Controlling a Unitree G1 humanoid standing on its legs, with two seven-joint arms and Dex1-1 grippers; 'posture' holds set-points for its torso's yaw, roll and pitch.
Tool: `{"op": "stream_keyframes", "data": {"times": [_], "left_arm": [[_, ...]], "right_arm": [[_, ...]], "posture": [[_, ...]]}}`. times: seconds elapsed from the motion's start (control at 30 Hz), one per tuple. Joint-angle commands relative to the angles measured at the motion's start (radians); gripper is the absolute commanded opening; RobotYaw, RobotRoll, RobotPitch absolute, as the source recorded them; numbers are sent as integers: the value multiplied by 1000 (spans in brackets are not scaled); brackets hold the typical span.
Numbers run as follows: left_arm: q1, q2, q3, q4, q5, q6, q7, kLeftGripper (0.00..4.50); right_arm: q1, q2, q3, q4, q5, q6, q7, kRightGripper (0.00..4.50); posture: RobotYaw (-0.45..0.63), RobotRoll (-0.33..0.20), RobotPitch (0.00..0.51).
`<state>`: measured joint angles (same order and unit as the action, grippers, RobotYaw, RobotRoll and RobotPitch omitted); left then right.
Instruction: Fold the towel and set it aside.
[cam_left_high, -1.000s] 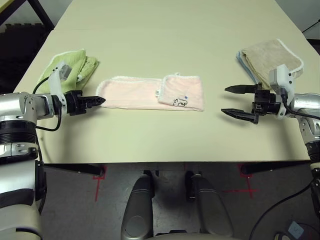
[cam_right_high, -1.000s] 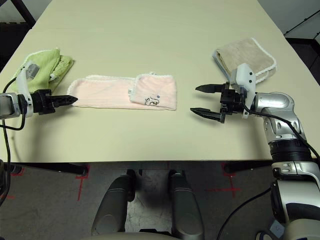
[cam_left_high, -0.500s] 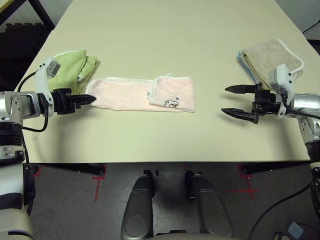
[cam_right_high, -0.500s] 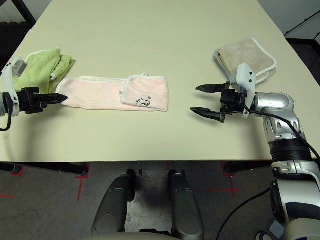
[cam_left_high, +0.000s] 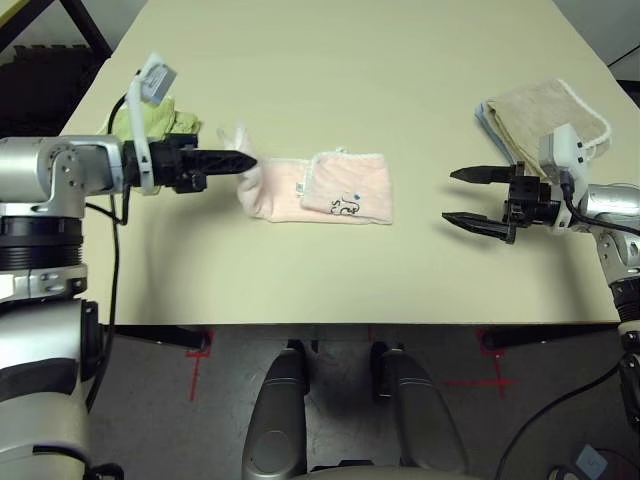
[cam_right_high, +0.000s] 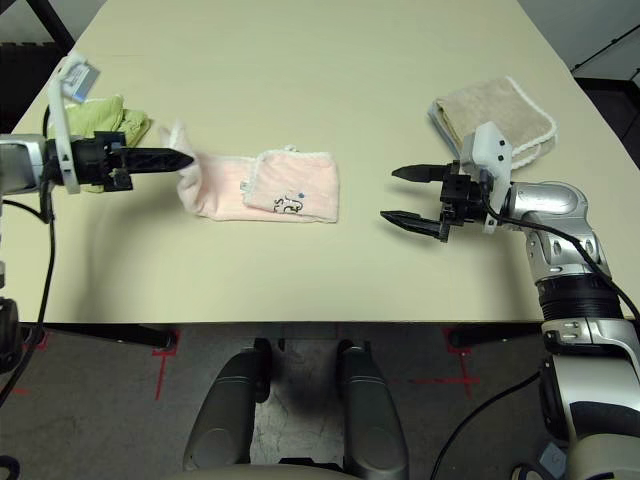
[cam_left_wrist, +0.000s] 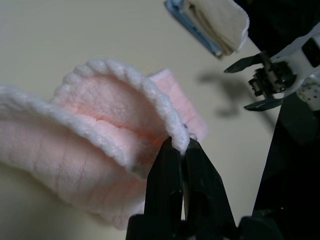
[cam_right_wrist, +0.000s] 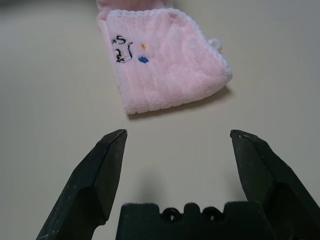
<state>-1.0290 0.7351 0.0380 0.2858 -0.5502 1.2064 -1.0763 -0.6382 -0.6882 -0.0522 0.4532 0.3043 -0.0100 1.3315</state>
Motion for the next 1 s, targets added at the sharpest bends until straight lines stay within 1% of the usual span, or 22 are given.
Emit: {"op": "stream_keyframes", "data": {"times": [0.03, 0.13, 0.27, 0.57, 0.67, 0.83, 1.0], "left_arm": [[-31, -51, -22, 19, -1, -25, 21, 86], [-66, -97, -35, 38, 0, -38, 26, 86], [-93, -125, -62, 40, -4, -38, 11, 86], [-116, -129, -122, 11, -31, -20, -82, 86], [-135, -147, -137, 10, -34, -18, -93, 86], [-155, -182, -181, 53, 2, -74, -101, 86], [-171, -201, -226, 50, 18, -100, -126, 86]], "right_arm": [[10, -1, 4, 2, -4, -6, -1, 4500], [14, -1, 4, -4, -3, -4, -5, 4500], [17, -6, -1, -5, -1, -4, -6, 4500], [29, -4, -2, -19, 0, 0, -16, 4500], [29, -4, -1, -18, 0, -1, -18, 4500], [34, -4, -2, -23, 2, -2, -22, 4500], [45, -6, -4, -37, 3, 2, -27, 4500]], "posture": [[45, 0, 221], [41, 0, 220], [36, 0, 220], [33, 0, 215], [31, 0, 213], [29, 0, 211], [23, 0, 208]]}}
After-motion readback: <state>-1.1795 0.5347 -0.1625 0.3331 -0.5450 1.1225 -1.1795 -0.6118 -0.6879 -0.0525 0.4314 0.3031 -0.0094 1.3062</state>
